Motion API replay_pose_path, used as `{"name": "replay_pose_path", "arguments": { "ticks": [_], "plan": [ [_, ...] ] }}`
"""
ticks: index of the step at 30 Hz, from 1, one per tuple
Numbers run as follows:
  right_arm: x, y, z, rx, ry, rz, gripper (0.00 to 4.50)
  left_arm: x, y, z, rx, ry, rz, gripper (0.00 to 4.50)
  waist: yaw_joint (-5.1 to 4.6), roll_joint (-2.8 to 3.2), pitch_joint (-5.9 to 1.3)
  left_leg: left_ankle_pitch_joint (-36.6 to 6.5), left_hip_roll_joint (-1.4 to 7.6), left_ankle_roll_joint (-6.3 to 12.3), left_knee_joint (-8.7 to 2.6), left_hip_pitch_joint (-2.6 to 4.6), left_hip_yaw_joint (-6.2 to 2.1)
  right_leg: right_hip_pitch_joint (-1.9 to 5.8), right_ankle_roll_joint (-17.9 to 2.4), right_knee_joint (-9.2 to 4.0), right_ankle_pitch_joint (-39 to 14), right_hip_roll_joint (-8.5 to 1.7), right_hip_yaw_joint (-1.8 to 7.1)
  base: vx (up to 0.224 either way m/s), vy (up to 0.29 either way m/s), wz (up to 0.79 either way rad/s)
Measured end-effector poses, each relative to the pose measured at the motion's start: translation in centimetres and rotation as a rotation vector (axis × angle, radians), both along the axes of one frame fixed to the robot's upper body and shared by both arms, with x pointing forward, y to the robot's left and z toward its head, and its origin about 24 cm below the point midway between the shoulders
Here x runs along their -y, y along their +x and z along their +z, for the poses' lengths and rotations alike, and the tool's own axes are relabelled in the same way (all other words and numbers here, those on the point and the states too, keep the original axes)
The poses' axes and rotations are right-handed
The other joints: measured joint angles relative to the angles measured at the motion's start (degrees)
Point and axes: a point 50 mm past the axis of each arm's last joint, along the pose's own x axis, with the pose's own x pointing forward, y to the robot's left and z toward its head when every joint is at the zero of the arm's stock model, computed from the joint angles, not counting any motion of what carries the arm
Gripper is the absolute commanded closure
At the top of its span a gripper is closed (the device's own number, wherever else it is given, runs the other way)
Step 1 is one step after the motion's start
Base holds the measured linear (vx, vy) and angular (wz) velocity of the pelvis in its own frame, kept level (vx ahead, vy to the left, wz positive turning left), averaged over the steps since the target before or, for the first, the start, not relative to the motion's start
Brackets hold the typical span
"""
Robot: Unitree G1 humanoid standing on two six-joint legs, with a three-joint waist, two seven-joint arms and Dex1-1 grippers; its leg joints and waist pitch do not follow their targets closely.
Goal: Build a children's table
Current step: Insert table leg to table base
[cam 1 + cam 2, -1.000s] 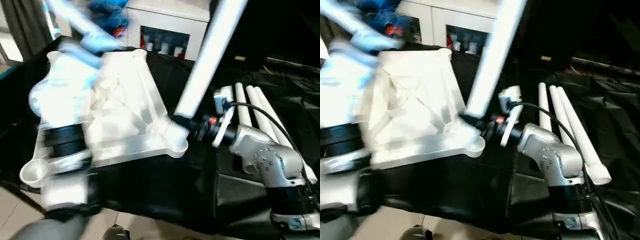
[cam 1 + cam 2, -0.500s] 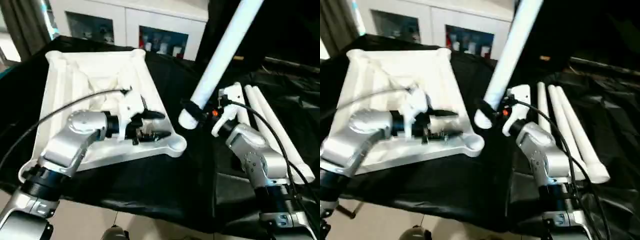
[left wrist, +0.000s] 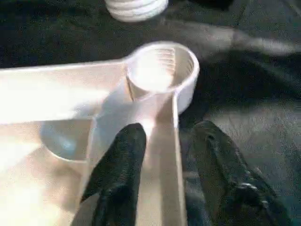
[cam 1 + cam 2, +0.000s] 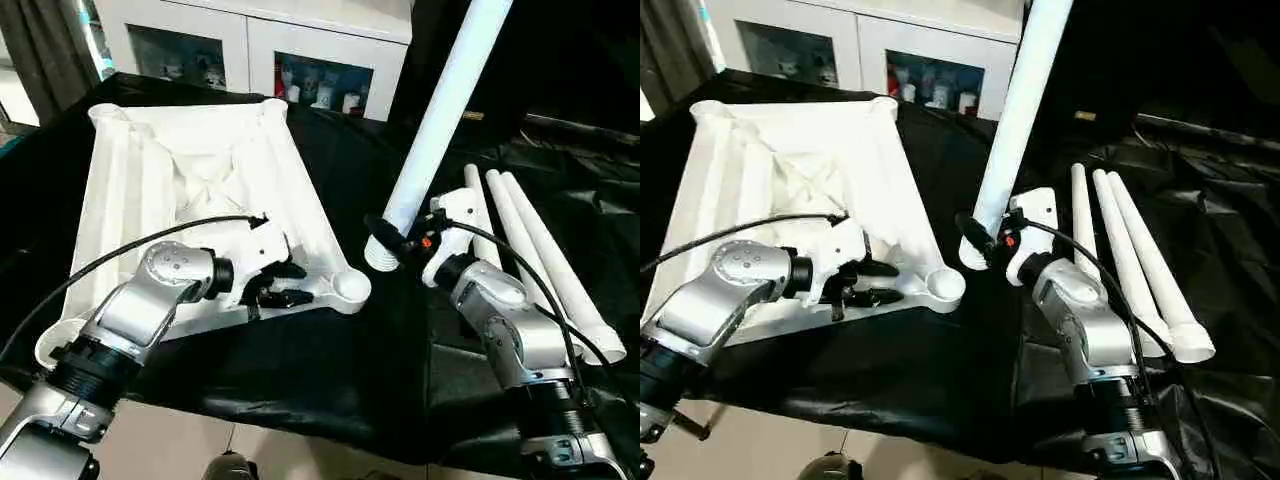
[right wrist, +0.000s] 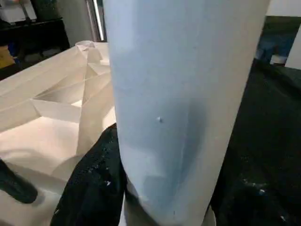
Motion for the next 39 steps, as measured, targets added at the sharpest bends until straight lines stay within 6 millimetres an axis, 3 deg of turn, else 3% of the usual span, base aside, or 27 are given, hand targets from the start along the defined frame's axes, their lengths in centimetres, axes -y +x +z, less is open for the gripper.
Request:
{"name": "replay_pose_path", "arguments": {
  "ticks": [19,29,39],
  "plan": [
    [-0.4,-0.1,-0.1,0.001,-0.005,0.023,2.59,-0.6,-0.1,-1.1,-0.069,0.104,0.008,4.47,-0.05,0.07,0.02,0.0,0.0,0.0,-0.01,0.02,0.0,0.0,-0.01,0.01,0.0,0.0,0.01,0.0,0.0,0.0],
    [-1.5,-0.4,-0.6,-0.077,0.022,0.152,2.59,0.4,0.7,-1.4,-0.109,0.054,0.031,4.5,0.1,0.48,0.0,0.0,-0.01,0.0,0.01,0.02,0.01,0.01,-0.03,0.01,0.02,-0.02,0.03,0.0,0.0,0.0],
    [-2.5,0.6,-0.7,-0.12,-0.001,0.222,2.59,2.1,1.6,-1.7,-0.099,0.01,0.062,4.5,0.25,0.46,-0.02,0.03,-0.03,0.06,0.01,0.0,0.06,0.06,-0.06,-0.05,0.03,-0.07,0.01,0.0,0.0,0.0]
  ]
}}
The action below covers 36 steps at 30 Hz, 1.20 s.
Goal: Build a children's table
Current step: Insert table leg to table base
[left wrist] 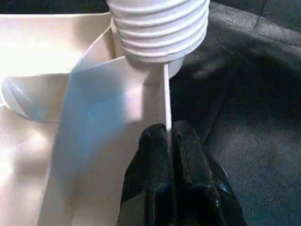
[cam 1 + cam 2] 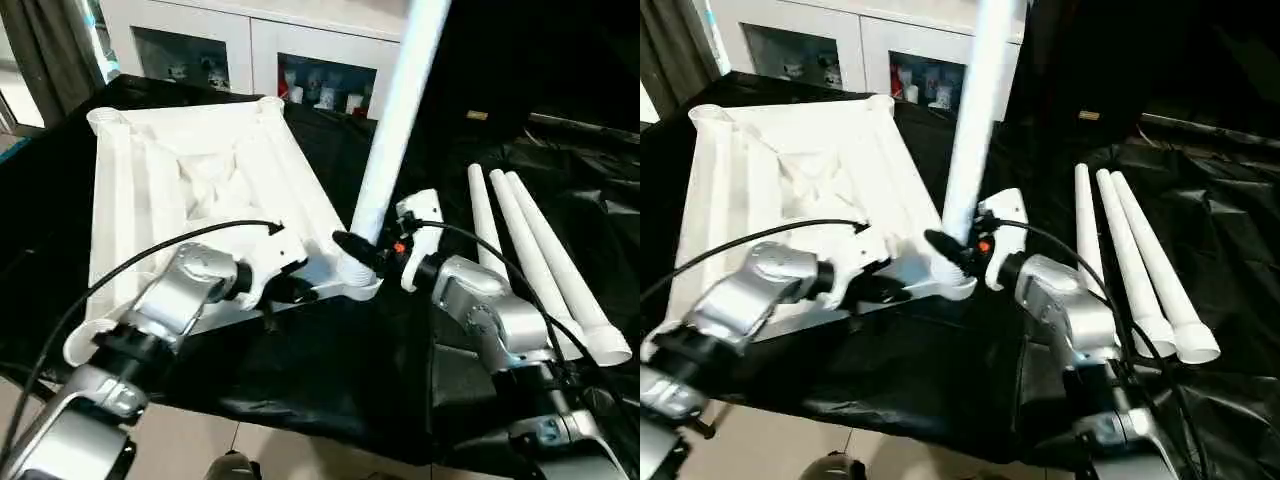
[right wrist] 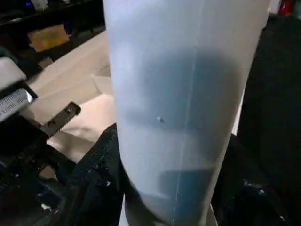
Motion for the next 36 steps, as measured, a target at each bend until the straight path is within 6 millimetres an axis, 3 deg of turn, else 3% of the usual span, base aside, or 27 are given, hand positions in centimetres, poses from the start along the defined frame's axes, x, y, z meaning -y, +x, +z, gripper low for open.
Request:
{"name": "replay_pose_path", "arguments": {
  "ticks": [20,36],
  "plan": [
    [0.1,1.3,0.2,-0.009,-0.084,0.019,2.59,-0.4,0.1,-0.2,0.026,0.033,-0.014,4.5,-0.13,-0.61,-0.39,0.02,0.02,0.01,0.0,0.06,-0.01,0.02,0.01,0.03,-0.01,0.0,-0.01,0.0,0.0,0.0],
    [1.1,1.3,-0.5,-0.05,-0.078,-0.013,2.59,-0.4,0.2,-0.3,0.031,0.035,-0.025,4.5,-0.04,-0.64,-0.41,0.01,0.02,0.0,-0.05,0.22,0.0,0.1,0.04,0.04,-0.02,0.0,-0.01,0.0,0.0,0.0]
  ]
}}
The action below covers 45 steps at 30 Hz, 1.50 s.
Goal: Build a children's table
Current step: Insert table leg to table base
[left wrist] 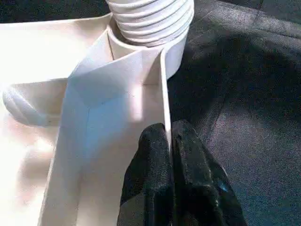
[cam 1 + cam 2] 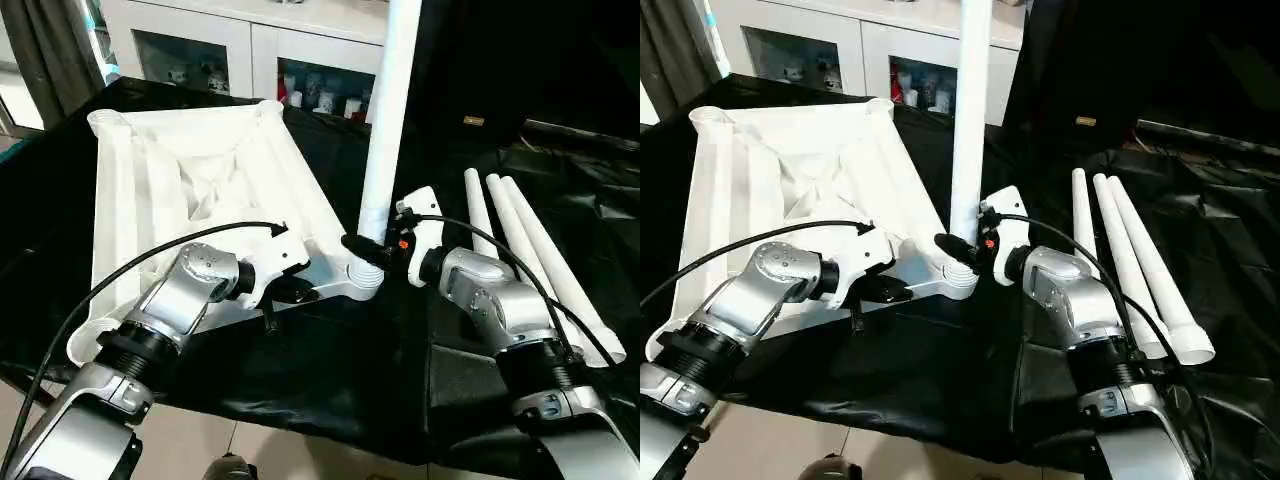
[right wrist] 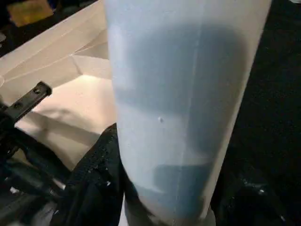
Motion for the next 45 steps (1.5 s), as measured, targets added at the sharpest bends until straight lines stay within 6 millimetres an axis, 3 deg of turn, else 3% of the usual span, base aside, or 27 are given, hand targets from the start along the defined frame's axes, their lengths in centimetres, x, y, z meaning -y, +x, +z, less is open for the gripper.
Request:
{"name": "replay_pose_path", "arguments": {
  "ticks": [13,21,24,33,39,45],
  "plan": [
    [0.7,-0.3,-0.9,-0.029,0.14,-0.083,2.59,0.0,0.0,0.0,0.004,0.003,-0.01,4.5,0.11,0.22,0.05,0.0,0.0,0.0,-0.11,0.0,0.0,0.0,-0.01,-0.08,0.0,0.0,-0.01,0.0,0.0,0.0],
    [1.3,-1.5,-2.3,-0.024,0.26,-0.15,2.59,-0.1,-0.2,-0.3,-0.011,0.004,-0.025,4.5,0.1,1.53,-0.43,-0.03,-0.02,0.03,-0.26,-0.03,0.02,0.13,-0.07,-0.5,0.04,0.0,-0.02,0.0,0.0,0.0],
    [1.2,-1.7,-2.7,-0.015,0.293,-0.173,2.59,-0.2,-0.1,-0.3,-0.011,0.004,-0.027,4.5,0.07,1.72,-0.52,-0.02,-0.02,0.02,-0.38,0.01,0.02,0.12,-0.06,-0.5,0.04,0.01,-0.03,0.0,0.0,0.0],
    [1.0,-3.0,-3.9,0.077,0.266,-0.185,2.59,-0.2,-0.2,-0.5,-0.019,0.013,-0.039,4.5,0.09,3.01,-0.95,-0.03,-0.04,0.02,-0.56,0.04,0.01,0.15,-0.03,-0.7,0.02,0.02,-0.04,0.0,0.0,0.0],
    [0.6,-3.6,-3.9,0.153,0.188,-0.149,2.6,-0.1,-0.1,-0.5,-0.026,0.021,-0.054,4.5,0.11,3.14,-1.03,-0.03,-0.06,0.02,-0.73,0.05,0.02,0.19,-0.01,-0.89,0.0,0.02,-0.04,0.0,0.0,0.0],
    [0.5,-3.2,-3.2,0.187,0.12,-0.073,2.6,-0.2,-0.1,-0.5,-0.024,0.028,-0.056,4.5,-0.05,2.89,-1.17,-0.03,-0.07,0.02,-0.78,0.07,0.03,0.22,-0.01,-0.97,0.0,0.02,-0.04,0.0,0.0,0.0]
  ]
}}
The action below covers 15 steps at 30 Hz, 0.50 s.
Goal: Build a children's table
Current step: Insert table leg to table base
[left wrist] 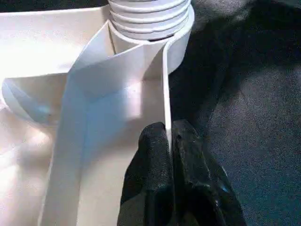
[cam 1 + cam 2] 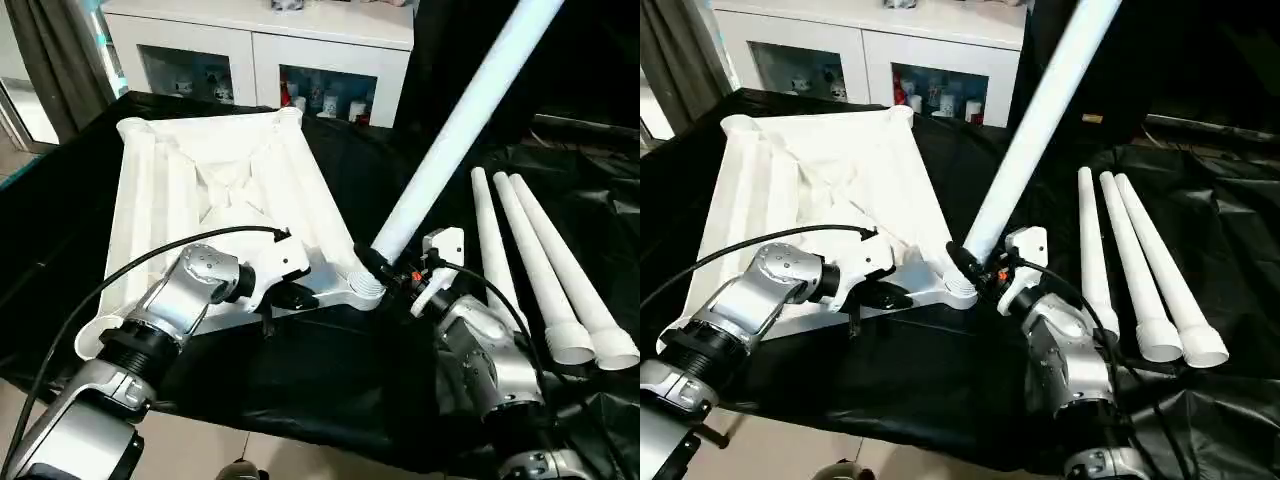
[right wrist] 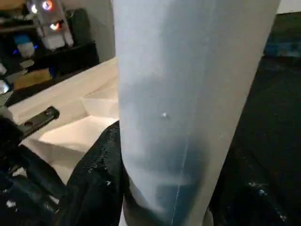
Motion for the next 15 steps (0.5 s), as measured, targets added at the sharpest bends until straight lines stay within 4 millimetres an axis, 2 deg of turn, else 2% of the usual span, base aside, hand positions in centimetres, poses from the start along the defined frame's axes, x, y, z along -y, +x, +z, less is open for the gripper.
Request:
{"name": "replay_pose_path", "arguments": {
  "ticks": [5,9,15],
  "plan": [
    [-0.3,0.5,0.1,0.001,-0.058,0.055,2.61,-0.1,0.0,0.0,0.001,0.008,0.0,4.5,-0.23,-0.64,-0.15,0.0,0.0,0.0,-0.04,0.17,0.01,0.04,0.26,0.0,-0.15,0.0,0.02,0.0,0.0,0.0],
    [-0.5,1.1,0.2,-0.013,-0.098,0.119,2.61,-0.3,0.0,0.0,0.0,0.014,0.003,4.5,-0.38,-1.46,-0.21,0.0,0.0,-0.01,-0.08,0.41,0.01,-0.08,0.31,-0.02,-0.19,0.0,0.02,0.0,0.0,0.0],
    [-0.3,1.4,0.2,-0.026,-0.089,0.179,2.61,-0.6,-0.3,-0.2,0.005,0.005,-0.01,4.5,-0.83,-1.72,-0.26,-0.01,0.0,-0.01,-0.26,0.49,0.02,-0.03,0.31,-0.38,-0.18,0.0,0.01,0.0,0.0,0.0]
  ]
}}
